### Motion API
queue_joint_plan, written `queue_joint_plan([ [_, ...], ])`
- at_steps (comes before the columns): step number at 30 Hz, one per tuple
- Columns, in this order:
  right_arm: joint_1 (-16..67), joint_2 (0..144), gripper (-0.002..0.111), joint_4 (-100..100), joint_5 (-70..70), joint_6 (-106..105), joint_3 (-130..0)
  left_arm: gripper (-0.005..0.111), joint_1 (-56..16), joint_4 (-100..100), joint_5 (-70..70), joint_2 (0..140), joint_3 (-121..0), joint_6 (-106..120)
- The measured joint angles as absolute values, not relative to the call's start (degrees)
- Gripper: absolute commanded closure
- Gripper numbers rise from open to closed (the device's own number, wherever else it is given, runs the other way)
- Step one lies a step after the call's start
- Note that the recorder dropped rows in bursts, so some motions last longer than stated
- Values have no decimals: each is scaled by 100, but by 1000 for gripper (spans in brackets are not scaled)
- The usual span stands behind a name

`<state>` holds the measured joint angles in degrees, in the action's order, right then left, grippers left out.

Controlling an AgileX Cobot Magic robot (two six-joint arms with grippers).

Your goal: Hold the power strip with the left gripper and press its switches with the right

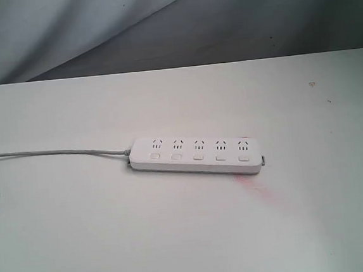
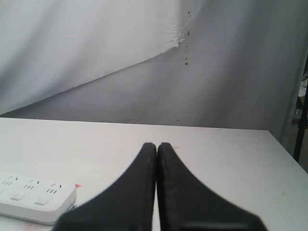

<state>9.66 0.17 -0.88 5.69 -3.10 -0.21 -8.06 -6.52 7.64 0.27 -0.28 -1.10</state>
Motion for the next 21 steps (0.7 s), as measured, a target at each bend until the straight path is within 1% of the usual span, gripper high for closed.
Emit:
queue_joint_plan([
  [21, 966, 17, 108, -92, 533, -292, -21, 107, -806, -605, 695, 27, -28, -110],
])
